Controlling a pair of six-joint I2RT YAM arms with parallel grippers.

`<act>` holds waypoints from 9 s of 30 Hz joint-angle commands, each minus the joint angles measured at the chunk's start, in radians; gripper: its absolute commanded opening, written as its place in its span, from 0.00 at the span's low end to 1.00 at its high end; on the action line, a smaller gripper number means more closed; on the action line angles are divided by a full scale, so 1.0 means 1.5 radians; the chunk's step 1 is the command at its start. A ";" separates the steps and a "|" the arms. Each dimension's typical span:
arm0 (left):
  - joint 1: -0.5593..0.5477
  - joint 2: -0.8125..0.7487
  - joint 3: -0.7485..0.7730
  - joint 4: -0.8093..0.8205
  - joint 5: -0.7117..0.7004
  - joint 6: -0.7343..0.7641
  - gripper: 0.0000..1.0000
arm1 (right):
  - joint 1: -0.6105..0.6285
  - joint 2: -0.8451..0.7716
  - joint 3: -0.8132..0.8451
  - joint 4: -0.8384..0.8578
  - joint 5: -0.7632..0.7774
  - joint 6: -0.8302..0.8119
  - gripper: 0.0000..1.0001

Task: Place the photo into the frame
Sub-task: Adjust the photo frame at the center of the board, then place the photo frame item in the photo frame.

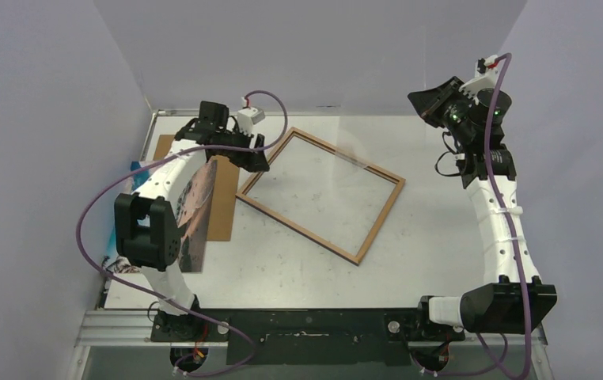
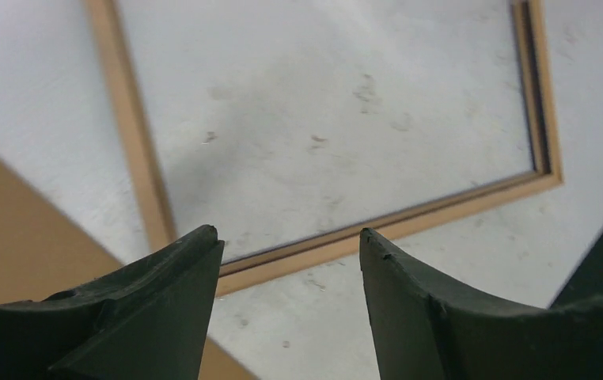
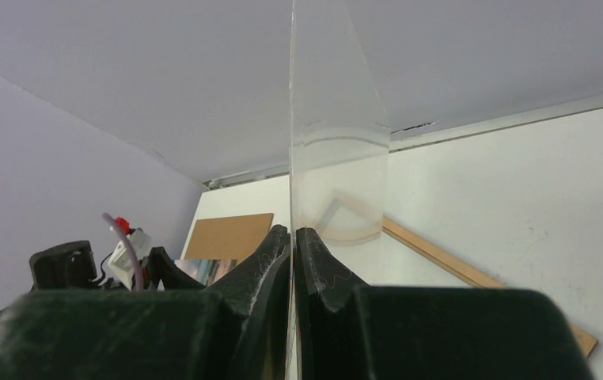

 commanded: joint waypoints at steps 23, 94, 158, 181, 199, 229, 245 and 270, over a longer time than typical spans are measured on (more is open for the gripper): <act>0.037 0.291 0.148 0.076 -0.230 -0.024 0.44 | 0.012 -0.067 0.022 0.029 -0.074 0.020 0.05; 0.202 0.011 -0.145 0.133 -0.133 -0.215 0.69 | 0.398 -0.218 -0.612 0.284 0.598 0.276 0.05; 0.057 0.140 -0.065 0.165 -0.215 -0.219 0.62 | 0.281 -0.229 -0.732 0.303 0.381 0.230 0.05; 0.037 0.146 -0.067 0.169 -0.228 -0.213 0.62 | 0.250 -0.195 -0.740 0.318 0.316 0.250 0.05; 0.036 0.150 -0.083 0.178 -0.223 -0.219 0.49 | 0.206 -0.184 -0.688 0.234 0.251 0.298 0.05; 0.119 0.116 -0.168 0.238 -0.190 -0.272 0.22 | 0.162 -0.192 -0.603 0.288 0.159 0.467 0.05; 0.106 0.128 -0.199 0.249 -0.169 -0.264 0.19 | 0.163 -0.182 -0.668 0.315 0.159 0.491 0.05; 0.079 0.132 -0.197 0.248 -0.168 -0.272 0.14 | 0.163 -0.203 -0.746 0.345 0.154 0.528 0.05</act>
